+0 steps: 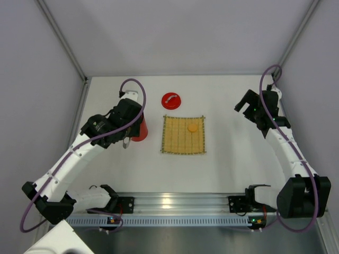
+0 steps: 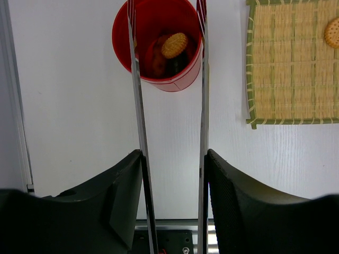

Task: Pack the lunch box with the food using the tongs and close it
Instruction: Place the fake food in the packing box.

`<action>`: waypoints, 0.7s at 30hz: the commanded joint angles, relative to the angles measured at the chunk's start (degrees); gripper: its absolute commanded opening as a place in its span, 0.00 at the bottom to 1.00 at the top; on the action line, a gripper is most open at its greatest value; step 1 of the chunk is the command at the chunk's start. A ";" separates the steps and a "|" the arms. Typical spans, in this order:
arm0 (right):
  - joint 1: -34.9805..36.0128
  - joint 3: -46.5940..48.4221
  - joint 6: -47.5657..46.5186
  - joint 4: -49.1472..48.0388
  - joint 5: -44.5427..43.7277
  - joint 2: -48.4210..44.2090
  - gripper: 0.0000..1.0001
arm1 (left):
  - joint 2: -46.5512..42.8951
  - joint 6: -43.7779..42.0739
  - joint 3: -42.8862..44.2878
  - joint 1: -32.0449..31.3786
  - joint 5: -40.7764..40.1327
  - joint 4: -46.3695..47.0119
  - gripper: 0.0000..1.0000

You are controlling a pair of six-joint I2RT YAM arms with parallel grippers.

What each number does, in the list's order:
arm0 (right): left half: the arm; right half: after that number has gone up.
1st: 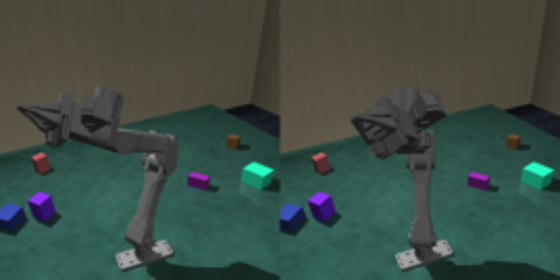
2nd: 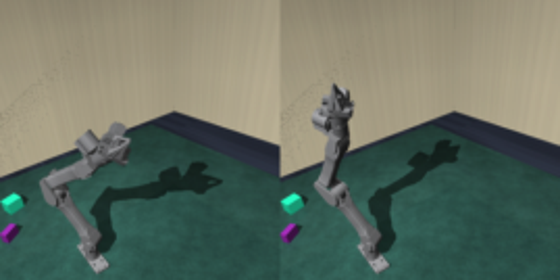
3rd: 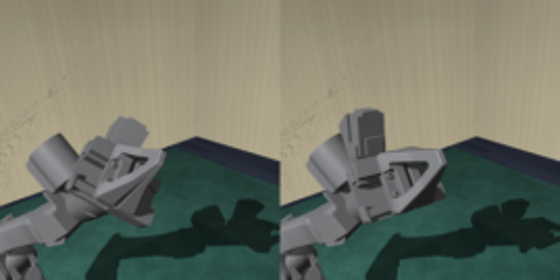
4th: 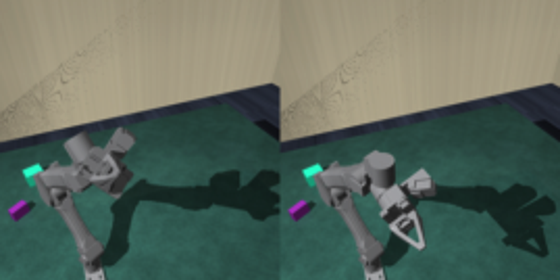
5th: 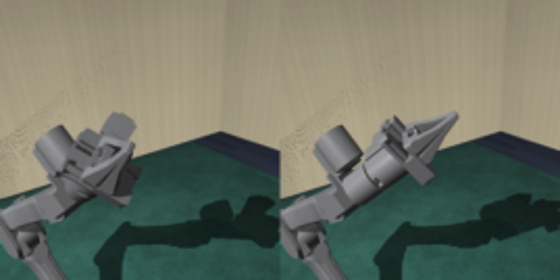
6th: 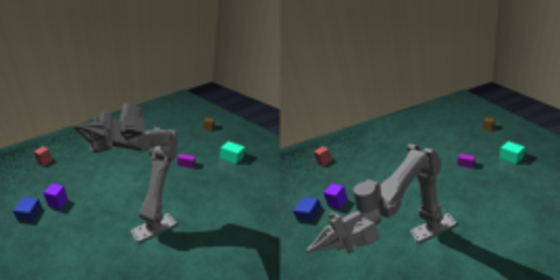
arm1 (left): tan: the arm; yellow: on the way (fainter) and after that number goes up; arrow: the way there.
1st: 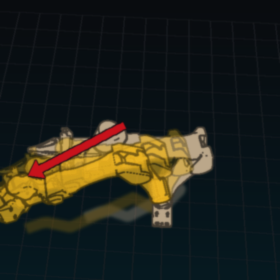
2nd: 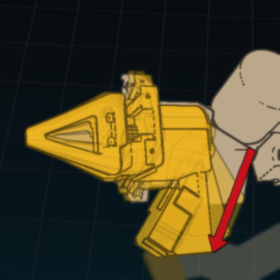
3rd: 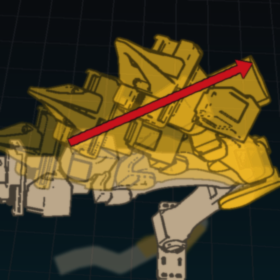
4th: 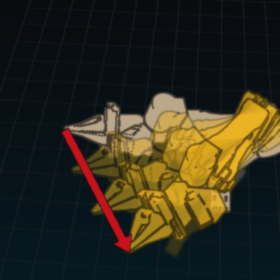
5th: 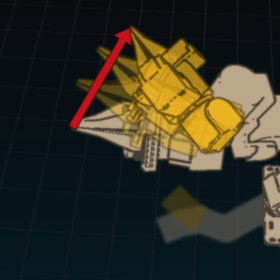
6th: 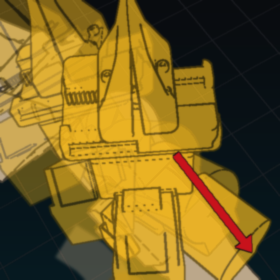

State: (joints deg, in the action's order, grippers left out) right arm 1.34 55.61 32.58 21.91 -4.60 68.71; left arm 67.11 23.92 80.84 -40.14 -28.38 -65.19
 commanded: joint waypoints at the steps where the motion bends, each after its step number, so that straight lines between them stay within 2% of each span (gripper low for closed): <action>1: 0.68 2.13 -0.15 -3.01 0.21 -0.33 0.99 | -1.54 0.34 0.11 0.33 -0.89 -0.47 0.55; 5: 0.68 2.04 -0.32 -2.93 -0.06 -0.59 0.99 | -1.28 -0.63 1.16 0.33 -0.10 0.76 0.54; 14: 0.68 1.78 -0.58 -2.49 -0.58 -1.64 0.99 | 7.14 -4.32 9.68 -0.81 7.71 7.08 0.51; 21: 0.68 0.99 -0.59 -2.58 -0.76 -2.26 0.99 | 15.85 -4.68 7.50 -4.77 15.18 16.75 0.52</action>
State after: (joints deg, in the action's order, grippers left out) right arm 1.34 55.61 32.56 21.91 -4.67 68.53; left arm 80.05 20.34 88.77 -43.79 -18.50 -56.36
